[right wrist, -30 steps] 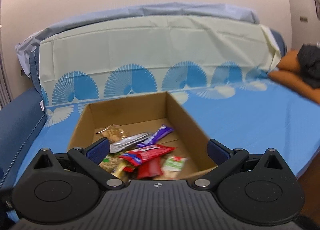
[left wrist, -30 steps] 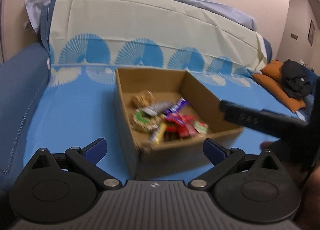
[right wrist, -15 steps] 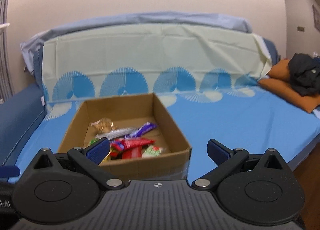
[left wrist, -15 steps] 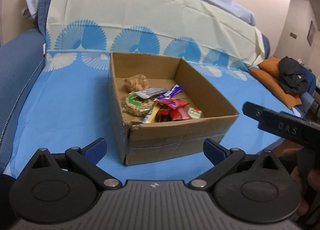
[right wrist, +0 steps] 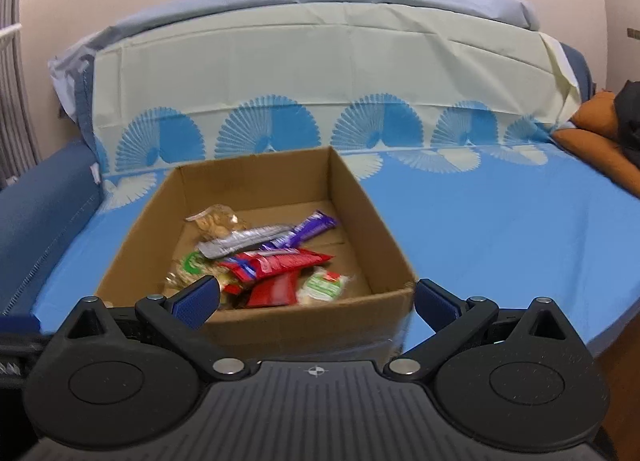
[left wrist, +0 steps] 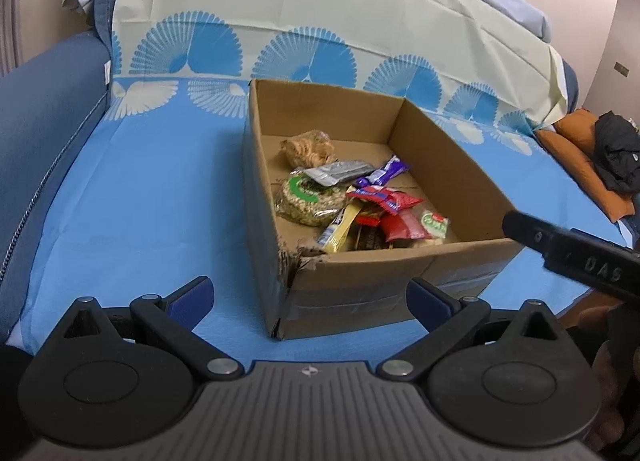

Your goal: Organize snacks

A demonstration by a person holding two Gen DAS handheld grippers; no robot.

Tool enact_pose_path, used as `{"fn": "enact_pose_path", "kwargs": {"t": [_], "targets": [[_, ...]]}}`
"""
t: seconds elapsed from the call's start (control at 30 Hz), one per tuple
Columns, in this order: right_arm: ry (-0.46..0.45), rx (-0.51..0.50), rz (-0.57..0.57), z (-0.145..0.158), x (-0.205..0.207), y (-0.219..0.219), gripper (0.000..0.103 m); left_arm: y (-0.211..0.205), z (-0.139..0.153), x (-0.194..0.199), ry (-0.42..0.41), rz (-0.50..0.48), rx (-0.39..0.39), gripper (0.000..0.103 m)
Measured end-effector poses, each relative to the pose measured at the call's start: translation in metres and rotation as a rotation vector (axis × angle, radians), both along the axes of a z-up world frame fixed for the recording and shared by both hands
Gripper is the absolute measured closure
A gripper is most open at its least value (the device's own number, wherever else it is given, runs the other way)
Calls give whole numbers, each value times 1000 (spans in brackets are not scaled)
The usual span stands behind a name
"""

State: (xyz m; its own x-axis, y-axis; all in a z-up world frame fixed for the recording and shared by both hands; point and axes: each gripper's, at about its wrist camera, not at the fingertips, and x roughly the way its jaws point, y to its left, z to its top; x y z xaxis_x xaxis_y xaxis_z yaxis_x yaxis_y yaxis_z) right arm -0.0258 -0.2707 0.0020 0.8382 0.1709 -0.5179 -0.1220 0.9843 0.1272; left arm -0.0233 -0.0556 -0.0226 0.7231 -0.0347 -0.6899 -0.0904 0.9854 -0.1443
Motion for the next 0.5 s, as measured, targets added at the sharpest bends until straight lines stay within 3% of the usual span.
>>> {"fn": "enact_pose_path", "kwargs": {"t": [0.13,0.5], "targets": [[26,41,21,-4,4,2,1,-3,-4,-1,-1,9,1,1],[-7,-31,62,-2,-6,16,1,-11,-7,-3,0,0,12,1]]}}
